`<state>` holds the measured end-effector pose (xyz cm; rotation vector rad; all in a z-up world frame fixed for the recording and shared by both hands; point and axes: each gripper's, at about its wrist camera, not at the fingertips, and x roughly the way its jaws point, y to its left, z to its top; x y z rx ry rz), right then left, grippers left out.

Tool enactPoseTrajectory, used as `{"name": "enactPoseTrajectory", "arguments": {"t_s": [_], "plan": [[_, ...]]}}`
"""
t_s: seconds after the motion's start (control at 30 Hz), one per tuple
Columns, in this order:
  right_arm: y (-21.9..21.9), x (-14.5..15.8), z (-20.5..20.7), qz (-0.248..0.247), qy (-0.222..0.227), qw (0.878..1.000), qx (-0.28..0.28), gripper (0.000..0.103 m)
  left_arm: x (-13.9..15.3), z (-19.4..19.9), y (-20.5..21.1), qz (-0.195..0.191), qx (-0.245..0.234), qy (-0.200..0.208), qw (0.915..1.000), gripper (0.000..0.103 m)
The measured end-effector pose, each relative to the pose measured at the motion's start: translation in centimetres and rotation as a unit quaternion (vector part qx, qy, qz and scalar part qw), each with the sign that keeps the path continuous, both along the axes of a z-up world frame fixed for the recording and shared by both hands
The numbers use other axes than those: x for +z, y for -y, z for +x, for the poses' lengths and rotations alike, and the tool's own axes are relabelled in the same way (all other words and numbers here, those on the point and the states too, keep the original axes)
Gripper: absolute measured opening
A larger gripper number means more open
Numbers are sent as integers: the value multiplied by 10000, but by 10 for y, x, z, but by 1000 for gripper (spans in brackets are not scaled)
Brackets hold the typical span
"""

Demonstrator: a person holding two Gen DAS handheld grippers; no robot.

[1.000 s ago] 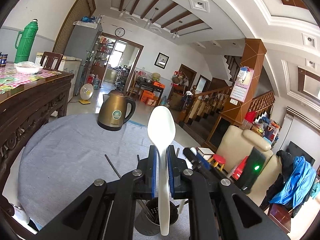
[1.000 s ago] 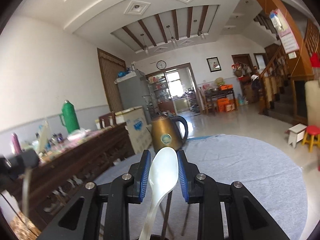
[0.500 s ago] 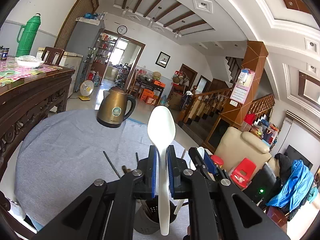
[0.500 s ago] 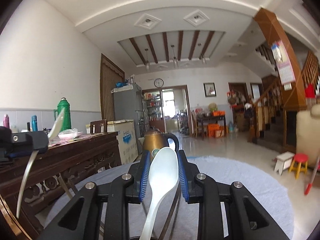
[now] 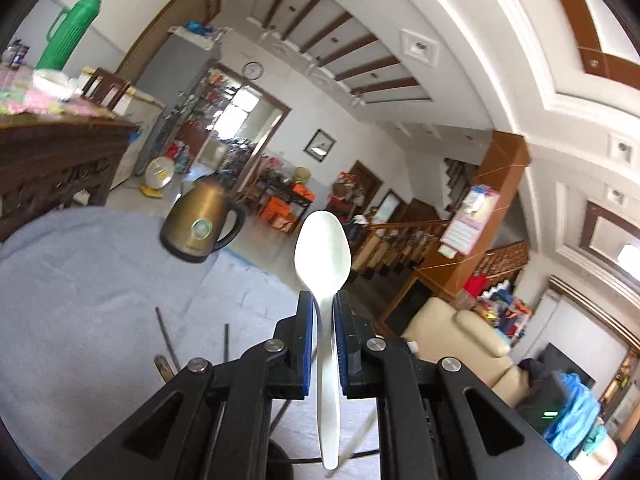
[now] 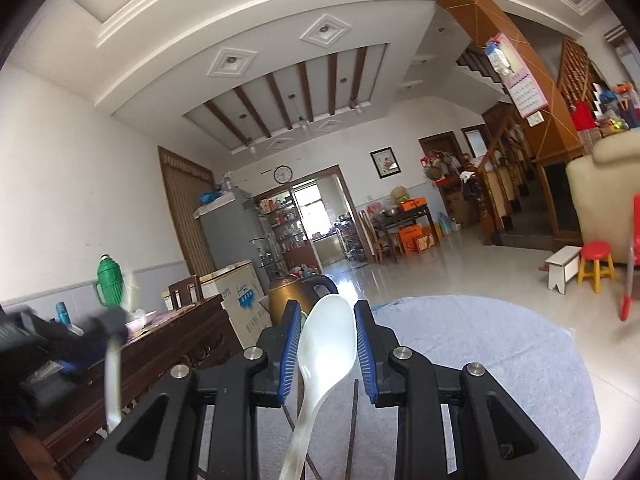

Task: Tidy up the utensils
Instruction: 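Carry both held white spoons up over the grey cup, then lower the spoons into the grey cup and open both grippers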

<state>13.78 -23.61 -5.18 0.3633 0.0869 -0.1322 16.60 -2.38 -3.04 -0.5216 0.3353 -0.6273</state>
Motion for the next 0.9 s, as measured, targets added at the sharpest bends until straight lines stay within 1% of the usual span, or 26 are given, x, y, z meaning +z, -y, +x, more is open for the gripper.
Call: {"name": "enactPoseTrajectory", "arguments": {"t_s": [0.1, 0.2, 0.3, 0.4, 0.47, 0.67, 0.77, 0.9], "plan": [[-5, -2, 2, -57, -27, 10000, 25, 29, -15, 3, 12, 168, 118, -62, 9998, 11], [-5, -3, 1, -120, -11, 9999, 15, 29, -27, 4, 23, 465, 208, -22, 9987, 11], [-2, -2, 2, -48, -43, 10000, -23, 29, -40, 7, 29, 582, 183, -109, 9981, 11], [1, -1, 4, 23, -78, 9999, -77, 29, -55, 4, 33, 850, 177, -125, 9961, 11], [4, -1, 2, 33, -55, 9999, -118, 29, -62, 2, 35, 962, 146, -141, 9952, 11], [5, 2, 4, 25, -68, 9999, -132, 29, -77, -7, 38, 1282, 20, -217, 9915, 11], [3, 5, 6, -8, -50, 9999, -108, 29, -82, -12, 36, 1380, -32, -286, 9900, 11], [-2, 8, 7, -88, -51, 9999, -61, 29, -76, -22, 30, 1396, -88, -153, 9900, 11]]}}
